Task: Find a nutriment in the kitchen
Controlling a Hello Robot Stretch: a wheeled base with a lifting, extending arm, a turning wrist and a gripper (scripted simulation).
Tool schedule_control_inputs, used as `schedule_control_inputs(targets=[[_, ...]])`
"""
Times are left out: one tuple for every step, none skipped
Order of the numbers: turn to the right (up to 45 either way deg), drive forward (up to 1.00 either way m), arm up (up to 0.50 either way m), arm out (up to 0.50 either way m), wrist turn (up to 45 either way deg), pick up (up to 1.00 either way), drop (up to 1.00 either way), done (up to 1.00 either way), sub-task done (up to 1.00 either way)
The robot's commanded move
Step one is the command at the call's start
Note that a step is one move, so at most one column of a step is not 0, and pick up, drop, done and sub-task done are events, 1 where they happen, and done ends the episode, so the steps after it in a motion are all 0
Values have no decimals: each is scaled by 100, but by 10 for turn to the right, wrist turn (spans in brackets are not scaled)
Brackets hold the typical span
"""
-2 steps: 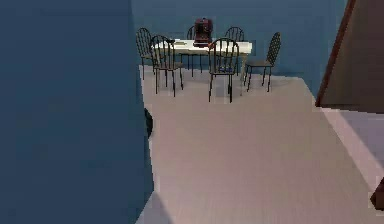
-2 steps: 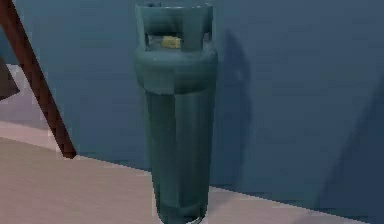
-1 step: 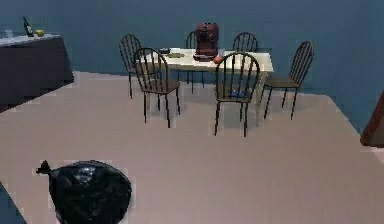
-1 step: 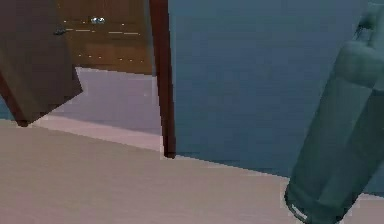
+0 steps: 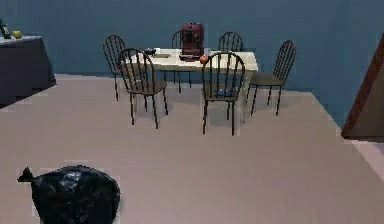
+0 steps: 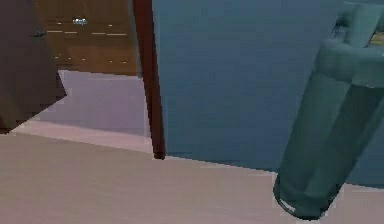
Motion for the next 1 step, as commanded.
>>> schedule_control_inputs(targets=[[0,35,0,0,0,0,0,0,0]])
